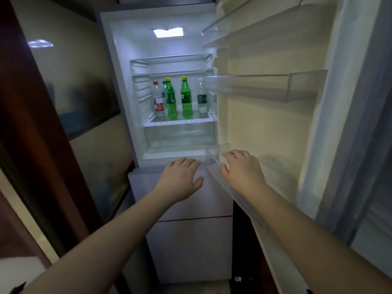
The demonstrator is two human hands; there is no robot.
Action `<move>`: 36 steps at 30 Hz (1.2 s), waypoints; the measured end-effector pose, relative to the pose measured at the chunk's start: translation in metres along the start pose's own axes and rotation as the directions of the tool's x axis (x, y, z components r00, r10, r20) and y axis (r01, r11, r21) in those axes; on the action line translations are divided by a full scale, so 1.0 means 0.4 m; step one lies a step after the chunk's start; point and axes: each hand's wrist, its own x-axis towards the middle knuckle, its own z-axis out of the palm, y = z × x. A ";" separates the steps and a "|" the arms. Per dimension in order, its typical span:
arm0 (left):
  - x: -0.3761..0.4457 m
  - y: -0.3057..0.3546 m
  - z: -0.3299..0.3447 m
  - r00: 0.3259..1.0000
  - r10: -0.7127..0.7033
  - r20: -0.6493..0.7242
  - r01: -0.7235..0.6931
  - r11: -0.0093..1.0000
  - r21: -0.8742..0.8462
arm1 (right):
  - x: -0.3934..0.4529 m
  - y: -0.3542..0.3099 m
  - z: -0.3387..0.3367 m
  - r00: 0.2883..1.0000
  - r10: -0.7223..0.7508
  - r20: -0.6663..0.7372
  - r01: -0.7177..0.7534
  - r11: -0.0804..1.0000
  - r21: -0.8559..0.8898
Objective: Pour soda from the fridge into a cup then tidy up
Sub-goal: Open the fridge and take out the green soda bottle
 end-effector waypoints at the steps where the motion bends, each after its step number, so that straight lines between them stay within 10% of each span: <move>1: 0.009 -0.017 0.003 1.000 -0.013 0.001 0.013 1.000 0.002 | 0.022 -0.010 0.007 1.000 -0.008 0.017 0.008 1.000 -0.002; 36: 0.584 -0.655 0.191 0.988 -0.152 -0.019 0.152 0.988 -0.015 | 0.787 -0.288 0.341 0.986 0.005 0.166 0.010 0.996 -0.090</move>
